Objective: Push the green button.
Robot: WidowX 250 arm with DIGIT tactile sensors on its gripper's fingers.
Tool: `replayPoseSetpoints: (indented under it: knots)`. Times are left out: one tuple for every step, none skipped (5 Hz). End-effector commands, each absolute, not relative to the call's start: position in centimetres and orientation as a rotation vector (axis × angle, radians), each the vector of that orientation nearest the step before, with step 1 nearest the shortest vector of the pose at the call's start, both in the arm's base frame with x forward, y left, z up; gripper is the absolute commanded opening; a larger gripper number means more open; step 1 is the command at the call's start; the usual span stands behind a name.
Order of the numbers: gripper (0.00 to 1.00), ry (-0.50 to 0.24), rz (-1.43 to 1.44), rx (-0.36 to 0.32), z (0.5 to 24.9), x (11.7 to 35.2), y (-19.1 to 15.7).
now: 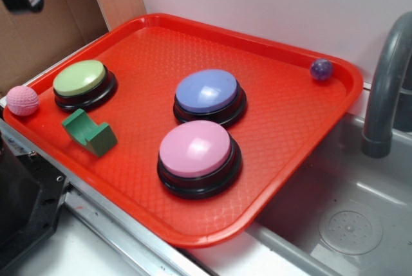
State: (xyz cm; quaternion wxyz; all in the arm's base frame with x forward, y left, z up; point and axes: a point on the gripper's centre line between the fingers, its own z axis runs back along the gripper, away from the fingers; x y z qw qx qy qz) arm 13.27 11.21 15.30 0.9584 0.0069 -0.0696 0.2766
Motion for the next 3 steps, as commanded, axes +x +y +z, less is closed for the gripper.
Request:
replayPoseSetpoints:
  knots:
    - [1.0,-0.112,0.402,0.032,10.9,16.5,12.9]
    - [1.0,-0.1,0.327,-0.002,7.3,17.7,13.4]
    - [1.0,-0.144,0.33,-0.012,5.8,17.3,13.3]
